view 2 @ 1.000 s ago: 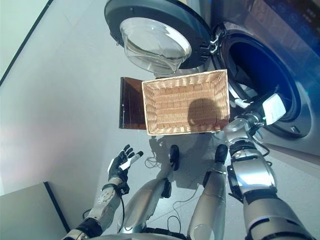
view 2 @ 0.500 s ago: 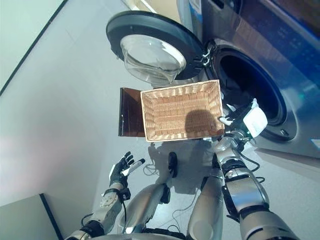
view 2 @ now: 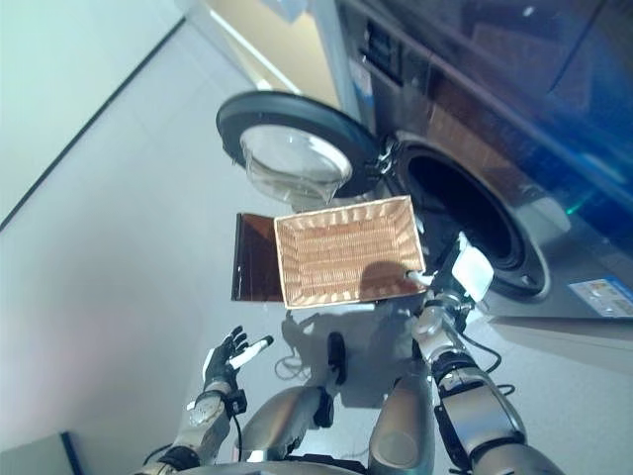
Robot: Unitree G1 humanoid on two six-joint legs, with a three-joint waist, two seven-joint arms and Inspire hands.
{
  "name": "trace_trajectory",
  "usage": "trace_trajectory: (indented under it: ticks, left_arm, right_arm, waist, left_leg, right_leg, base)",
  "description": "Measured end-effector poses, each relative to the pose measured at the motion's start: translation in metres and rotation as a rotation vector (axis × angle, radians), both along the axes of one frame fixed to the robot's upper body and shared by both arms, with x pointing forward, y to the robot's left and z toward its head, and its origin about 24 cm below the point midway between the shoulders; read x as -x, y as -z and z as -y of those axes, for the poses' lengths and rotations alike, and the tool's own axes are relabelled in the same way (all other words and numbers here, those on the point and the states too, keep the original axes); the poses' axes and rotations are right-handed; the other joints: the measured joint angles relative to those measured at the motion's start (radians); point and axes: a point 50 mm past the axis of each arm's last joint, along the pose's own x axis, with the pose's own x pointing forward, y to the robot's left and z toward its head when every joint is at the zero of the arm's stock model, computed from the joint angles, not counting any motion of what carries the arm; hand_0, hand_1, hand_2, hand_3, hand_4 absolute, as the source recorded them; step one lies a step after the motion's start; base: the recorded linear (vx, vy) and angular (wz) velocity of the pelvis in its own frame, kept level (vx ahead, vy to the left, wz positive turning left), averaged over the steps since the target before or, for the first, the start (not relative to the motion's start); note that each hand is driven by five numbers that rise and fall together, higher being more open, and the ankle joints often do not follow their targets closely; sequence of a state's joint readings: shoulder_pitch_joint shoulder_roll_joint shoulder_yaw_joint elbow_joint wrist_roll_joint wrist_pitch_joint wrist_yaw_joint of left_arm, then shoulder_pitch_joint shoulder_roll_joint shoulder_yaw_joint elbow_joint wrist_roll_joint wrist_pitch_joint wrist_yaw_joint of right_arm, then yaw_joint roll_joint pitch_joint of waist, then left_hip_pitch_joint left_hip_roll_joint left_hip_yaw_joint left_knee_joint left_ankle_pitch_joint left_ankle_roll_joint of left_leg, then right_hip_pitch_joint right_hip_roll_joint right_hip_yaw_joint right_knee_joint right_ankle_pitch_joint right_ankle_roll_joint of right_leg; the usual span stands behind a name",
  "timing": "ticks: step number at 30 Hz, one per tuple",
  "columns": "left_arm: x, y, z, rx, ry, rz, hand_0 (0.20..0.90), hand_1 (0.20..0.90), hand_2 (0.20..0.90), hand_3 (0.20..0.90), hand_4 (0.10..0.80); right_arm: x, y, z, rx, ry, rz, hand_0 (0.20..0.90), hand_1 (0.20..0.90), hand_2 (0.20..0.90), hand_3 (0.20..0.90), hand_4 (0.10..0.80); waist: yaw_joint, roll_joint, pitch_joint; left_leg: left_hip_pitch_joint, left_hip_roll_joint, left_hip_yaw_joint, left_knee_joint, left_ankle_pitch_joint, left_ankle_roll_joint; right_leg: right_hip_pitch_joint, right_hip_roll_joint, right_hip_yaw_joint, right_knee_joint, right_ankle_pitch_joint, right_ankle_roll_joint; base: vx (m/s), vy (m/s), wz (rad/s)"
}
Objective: Pick up the clothes and place them into the washing machine
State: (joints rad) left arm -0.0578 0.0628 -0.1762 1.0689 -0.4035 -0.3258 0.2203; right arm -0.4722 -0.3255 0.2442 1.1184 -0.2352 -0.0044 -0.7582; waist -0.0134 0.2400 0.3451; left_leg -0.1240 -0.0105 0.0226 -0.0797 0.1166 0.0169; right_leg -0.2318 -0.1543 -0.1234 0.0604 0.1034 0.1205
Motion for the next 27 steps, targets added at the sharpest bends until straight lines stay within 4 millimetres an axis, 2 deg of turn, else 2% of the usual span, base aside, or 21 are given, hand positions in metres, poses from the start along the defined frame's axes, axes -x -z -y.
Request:
trace_trajectory:
  ticks: [6,10,11,12,15,17,22,27]
  left_arm:
    - [0.025,0.013,-0.008,-0.031,0.001,-0.109,0.900,0.900,0.900,0.900,0.800]
    - [0.040,0.021,-0.011,-0.054,0.019,-0.189,0.900,0.900,0.900,0.900,0.800]
    - [0.050,0.024,-0.015,-0.061,0.010,-0.228,0.900,0.900,0.900,0.900,0.800]
    - [0.052,0.025,-0.016,-0.063,0.005,-0.235,0.900,0.900,0.900,0.900,0.800]
    - [0.064,0.029,-0.023,-0.092,0.019,-0.304,0.900,0.900,0.900,0.900,0.800]
    - [0.071,0.030,-0.027,-0.102,0.014,-0.325,0.900,0.900,0.900,0.900,0.800]
    - [0.078,0.033,-0.031,-0.121,0.045,-0.375,0.900,0.900,0.900,0.900,0.800]
    - [0.080,0.033,-0.034,-0.123,0.073,-0.393,0.900,0.900,0.900,0.900,0.800]
  right_arm:
    - [0.027,0.027,-0.001,-0.037,-0.009,-0.098,0.900,0.900,0.900,0.900,0.800]
    - [0.045,0.045,0.003,-0.074,-0.025,-0.222,0.900,0.900,0.900,0.900,0.800]
    - [0.055,0.054,0.000,-0.093,-0.036,-0.273,0.900,0.900,0.900,0.900,0.800]
    - [0.058,0.058,-0.001,-0.096,-0.041,-0.291,0.900,0.900,0.900,0.900,0.800]
    - [0.085,0.079,-0.007,-0.143,-0.082,-0.439,0.900,0.900,0.900,0.900,0.800]
    - [0.094,0.086,-0.012,-0.165,-0.114,-0.489,0.900,0.900,0.900,0.900,0.800]
    - [0.122,0.103,-0.014,-0.227,-0.139,-0.617,0.900,0.900,0.900,0.900,0.800]
    - [0.141,0.111,-0.016,-0.273,-0.152,-0.694,0.900,0.900,0.900,0.900,0.800]
  waist:
    - [-0.007,-0.082,-0.091]
    - [-0.007,-0.099,-0.121]
    - [-0.004,-0.103,-0.154]
    - [-0.004,-0.105,-0.163]
    - [0.001,-0.124,-0.194]
    - [0.002,-0.138,-0.217]
    - [0.002,-0.168,-0.272]
    - [0.002,-0.188,-0.301]
  left_leg:
    - [0.038,0.018,0.006,-0.001,-0.021,-0.010]
    - [0.072,0.020,0.006,-0.005,-0.030,-0.007]
    - [0.070,0.021,0.008,-0.005,-0.033,-0.007]
    - [0.072,0.022,0.008,-0.005,-0.034,-0.007]
    - [0.117,0.029,0.011,-0.005,-0.047,-0.011]
    - [0.128,0.032,0.012,-0.005,-0.053,-0.012]
    - [0.151,0.034,0.010,-0.005,-0.062,-0.010]
    - [0.167,0.038,0.009,-0.005,-0.070,-0.012]
  right_leg:
    - [0.054,0.018,0.001,-0.040,0.008,-0.011]
    - [0.102,0.021,0.002,-0.076,0.018,-0.015]
    - [0.103,0.024,0.002,-0.084,0.019,-0.015]
    - [0.104,0.025,0.003,-0.086,0.019,-0.015]
    - [0.165,0.034,0.000,-0.114,0.020,-0.016]
    - [0.174,0.039,0.003,-0.119,0.019,-0.017]
    - [0.212,0.043,0.001,-0.141,0.020,-0.018]
    - [0.230,0.046,0.002,-0.142,0.017,-0.023]
  base:
    - [0.029,-0.066,-0.03]
    - [0.030,-0.073,-0.06]
    - [0.030,-0.053,-0.04]
    - [0.061,-0.097,-0.05]
    - [0.049,-0.065,-0.01]
    - [0.025,-0.037,0.00]
    - [0.036,-0.056,0.05]
    - [0.018,-0.038,0.09]
